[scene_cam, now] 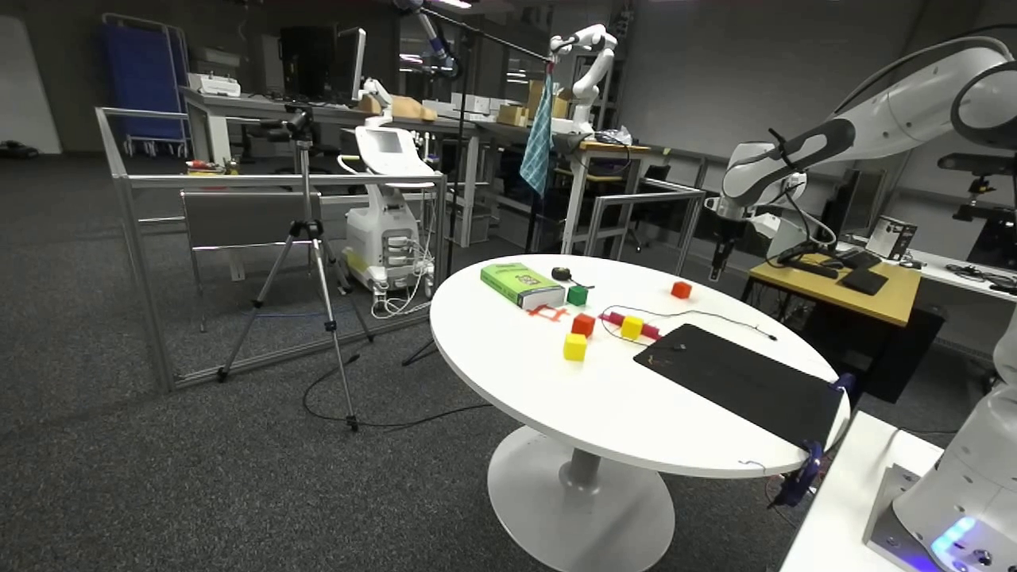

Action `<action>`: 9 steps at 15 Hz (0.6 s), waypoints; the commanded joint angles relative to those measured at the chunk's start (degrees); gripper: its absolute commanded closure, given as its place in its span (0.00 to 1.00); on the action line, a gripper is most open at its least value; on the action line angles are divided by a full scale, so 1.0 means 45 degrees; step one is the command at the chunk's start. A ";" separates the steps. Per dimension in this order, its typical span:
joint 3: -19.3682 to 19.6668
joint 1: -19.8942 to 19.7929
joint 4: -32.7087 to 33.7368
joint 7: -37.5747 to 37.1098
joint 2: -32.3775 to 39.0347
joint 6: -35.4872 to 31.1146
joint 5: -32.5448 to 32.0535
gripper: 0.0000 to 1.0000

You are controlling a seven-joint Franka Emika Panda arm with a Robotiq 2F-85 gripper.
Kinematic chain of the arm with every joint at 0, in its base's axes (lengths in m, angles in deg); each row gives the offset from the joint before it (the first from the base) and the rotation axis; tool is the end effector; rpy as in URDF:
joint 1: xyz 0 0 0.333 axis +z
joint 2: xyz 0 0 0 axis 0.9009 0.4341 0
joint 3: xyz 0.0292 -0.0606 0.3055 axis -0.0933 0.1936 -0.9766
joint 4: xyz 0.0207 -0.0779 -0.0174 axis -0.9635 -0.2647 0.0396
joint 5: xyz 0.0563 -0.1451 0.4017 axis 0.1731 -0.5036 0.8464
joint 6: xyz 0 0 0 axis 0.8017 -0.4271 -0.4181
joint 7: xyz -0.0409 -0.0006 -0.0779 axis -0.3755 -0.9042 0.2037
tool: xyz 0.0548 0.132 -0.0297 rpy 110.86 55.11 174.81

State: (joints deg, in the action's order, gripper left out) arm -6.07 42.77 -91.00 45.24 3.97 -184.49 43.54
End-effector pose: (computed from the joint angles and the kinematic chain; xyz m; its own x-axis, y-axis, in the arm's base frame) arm 0.5786 -0.2864 0.2765 0.9701 0.2410 -0.0275 0.2424 -0.9672 0.0758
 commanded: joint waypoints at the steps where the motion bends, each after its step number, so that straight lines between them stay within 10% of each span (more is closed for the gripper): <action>1: 0.0360 0.0564 -0.0129 -0.0314 -0.0210 0.0103 0.0037 0.00; 9: 0.0559 0.0527 -0.0254 -0.0401 -0.0691 0.0175 0.1454 0.00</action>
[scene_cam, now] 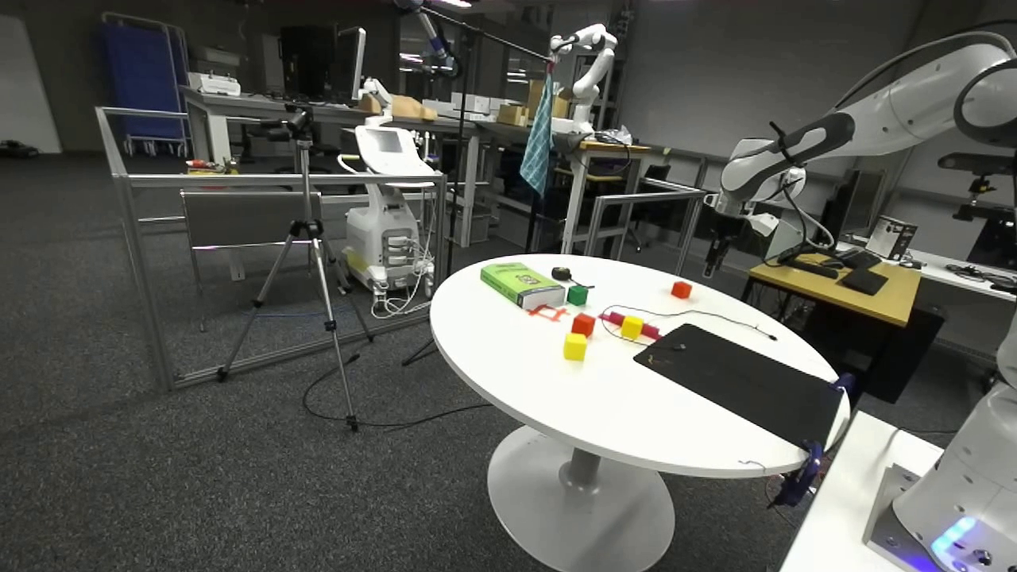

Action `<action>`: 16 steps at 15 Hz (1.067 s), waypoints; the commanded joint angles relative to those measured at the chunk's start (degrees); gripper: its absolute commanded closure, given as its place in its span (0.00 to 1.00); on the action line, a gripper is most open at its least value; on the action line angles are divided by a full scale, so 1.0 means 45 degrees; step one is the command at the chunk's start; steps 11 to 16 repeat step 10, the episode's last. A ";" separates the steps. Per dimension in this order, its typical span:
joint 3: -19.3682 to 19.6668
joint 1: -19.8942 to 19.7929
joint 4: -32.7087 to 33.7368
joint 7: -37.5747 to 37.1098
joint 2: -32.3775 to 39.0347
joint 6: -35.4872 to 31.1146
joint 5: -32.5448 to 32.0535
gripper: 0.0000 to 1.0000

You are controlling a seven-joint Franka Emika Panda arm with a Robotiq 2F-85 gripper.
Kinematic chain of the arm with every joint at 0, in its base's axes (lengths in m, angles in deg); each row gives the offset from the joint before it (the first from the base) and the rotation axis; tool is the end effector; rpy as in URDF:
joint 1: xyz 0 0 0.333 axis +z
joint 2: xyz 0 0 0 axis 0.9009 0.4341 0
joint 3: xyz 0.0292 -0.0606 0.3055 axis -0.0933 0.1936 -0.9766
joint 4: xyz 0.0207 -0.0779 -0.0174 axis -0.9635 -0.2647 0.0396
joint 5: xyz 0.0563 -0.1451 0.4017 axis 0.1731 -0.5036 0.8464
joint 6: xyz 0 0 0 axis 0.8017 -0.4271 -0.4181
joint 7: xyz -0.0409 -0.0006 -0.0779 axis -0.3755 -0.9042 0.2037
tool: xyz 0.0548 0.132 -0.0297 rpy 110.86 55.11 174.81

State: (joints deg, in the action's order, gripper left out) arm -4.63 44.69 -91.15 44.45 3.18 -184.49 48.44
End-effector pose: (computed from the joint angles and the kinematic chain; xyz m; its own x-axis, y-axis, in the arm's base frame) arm 0.5831 -0.2766 0.2843 0.9822 0.1866 0.0221 0.1858 -0.9820 0.0344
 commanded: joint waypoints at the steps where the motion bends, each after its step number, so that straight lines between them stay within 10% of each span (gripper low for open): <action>1: 0.0289 0.0132 -0.0276 -0.0295 -0.0551 0.0089 0.0358 0.00; 16: 0.0312 0.0182 0.0036 -0.0452 -0.0061 0.0042 0.0159 0.00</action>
